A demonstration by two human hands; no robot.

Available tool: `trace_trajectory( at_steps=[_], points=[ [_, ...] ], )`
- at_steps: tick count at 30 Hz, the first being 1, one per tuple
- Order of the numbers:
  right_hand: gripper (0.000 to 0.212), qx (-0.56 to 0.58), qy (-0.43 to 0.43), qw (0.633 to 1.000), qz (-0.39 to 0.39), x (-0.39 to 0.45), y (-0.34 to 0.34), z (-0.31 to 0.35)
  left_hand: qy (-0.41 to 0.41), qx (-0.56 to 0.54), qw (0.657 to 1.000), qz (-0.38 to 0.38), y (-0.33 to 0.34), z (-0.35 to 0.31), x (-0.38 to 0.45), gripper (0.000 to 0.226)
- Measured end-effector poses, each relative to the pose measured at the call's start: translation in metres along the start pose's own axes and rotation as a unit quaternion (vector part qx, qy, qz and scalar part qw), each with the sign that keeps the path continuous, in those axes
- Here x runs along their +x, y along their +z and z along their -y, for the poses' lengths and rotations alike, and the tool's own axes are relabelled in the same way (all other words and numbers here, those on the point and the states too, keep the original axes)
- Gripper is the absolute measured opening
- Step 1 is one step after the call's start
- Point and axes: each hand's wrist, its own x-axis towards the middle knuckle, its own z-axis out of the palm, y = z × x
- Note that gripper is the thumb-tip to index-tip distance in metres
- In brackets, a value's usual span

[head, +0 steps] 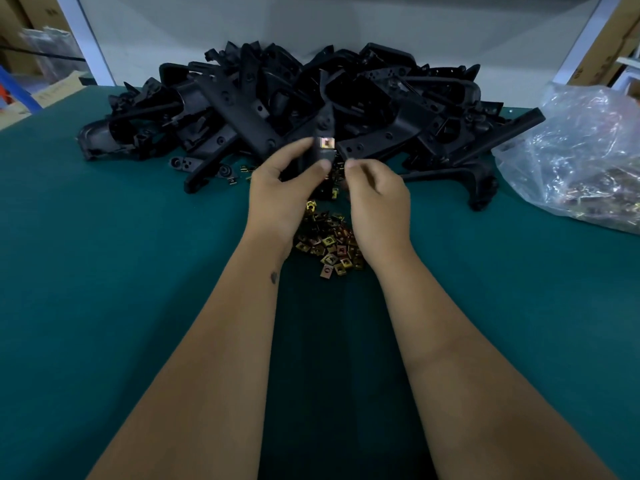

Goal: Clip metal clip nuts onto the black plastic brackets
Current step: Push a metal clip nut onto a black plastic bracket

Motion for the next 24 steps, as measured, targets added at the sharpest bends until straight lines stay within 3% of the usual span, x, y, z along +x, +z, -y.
trace_trajectory(
  at_steps=[5,10,21,24],
  points=[
    [0.022,-0.188,0.010,0.977,0.103,0.003,0.001,-0.008,-0.077,-0.148,0.984,-0.068,-0.012,-0.005,0.009,0.021],
    [0.045,-0.310,-0.043,0.932,0.183,-0.001,0.009,-0.006,-0.109,-0.209,0.967,-0.099,-0.017,-0.006,0.013,0.018],
    [0.008,-0.212,-0.075,0.957,0.181,-0.001,0.010,-0.008,-0.135,-0.198,0.967,-0.084,-0.012,-0.007,0.013,0.018],
    [0.013,-0.169,-0.080,0.970,0.153,-0.002,0.009,-0.007,-0.138,-0.203,0.966,-0.085,-0.011,-0.007,0.013,0.018]
  ],
)
